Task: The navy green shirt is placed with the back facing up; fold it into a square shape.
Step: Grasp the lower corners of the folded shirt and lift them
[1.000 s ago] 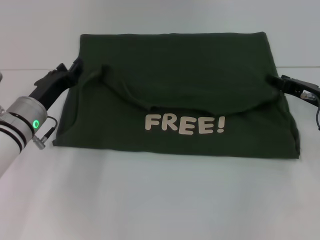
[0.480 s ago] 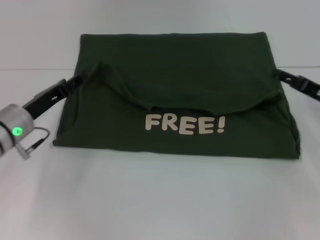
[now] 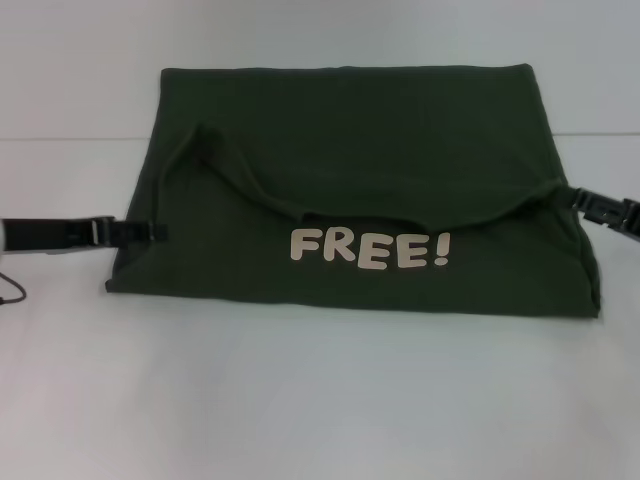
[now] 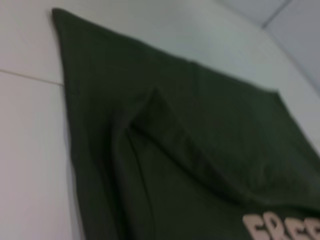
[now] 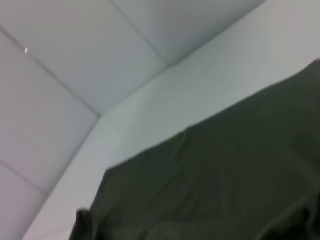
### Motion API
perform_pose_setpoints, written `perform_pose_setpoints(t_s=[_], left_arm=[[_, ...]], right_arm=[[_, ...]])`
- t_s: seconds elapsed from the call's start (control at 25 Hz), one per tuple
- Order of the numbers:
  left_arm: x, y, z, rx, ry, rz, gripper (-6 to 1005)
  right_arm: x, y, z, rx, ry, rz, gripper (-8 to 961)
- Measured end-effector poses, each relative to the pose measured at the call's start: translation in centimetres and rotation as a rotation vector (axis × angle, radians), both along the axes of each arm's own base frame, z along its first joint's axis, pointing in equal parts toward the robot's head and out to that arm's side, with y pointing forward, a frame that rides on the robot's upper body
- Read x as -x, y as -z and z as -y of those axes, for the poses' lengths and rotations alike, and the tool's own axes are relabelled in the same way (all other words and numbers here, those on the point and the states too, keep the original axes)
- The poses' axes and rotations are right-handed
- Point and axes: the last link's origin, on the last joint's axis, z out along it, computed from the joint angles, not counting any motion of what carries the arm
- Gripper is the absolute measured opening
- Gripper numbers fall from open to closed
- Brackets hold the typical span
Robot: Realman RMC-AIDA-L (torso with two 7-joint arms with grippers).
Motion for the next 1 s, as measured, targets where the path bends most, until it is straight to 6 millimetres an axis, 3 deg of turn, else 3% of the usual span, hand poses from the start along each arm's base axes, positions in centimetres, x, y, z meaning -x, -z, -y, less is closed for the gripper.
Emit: perform_pose_setpoints(t_s=[0.24,1.0], left_arm=[[-0.6,1.3,-1.5,0.016,0.013,-0.073,790],[1.0,2.9,-1.2,0.010,-0.043,-0.136,786]], right_arm=[[0.6,0.9,-0.4,0.040,-0.022,0.037,897],[1.2,1.2,-0.7,0.054,-0.040,0.045,895]])
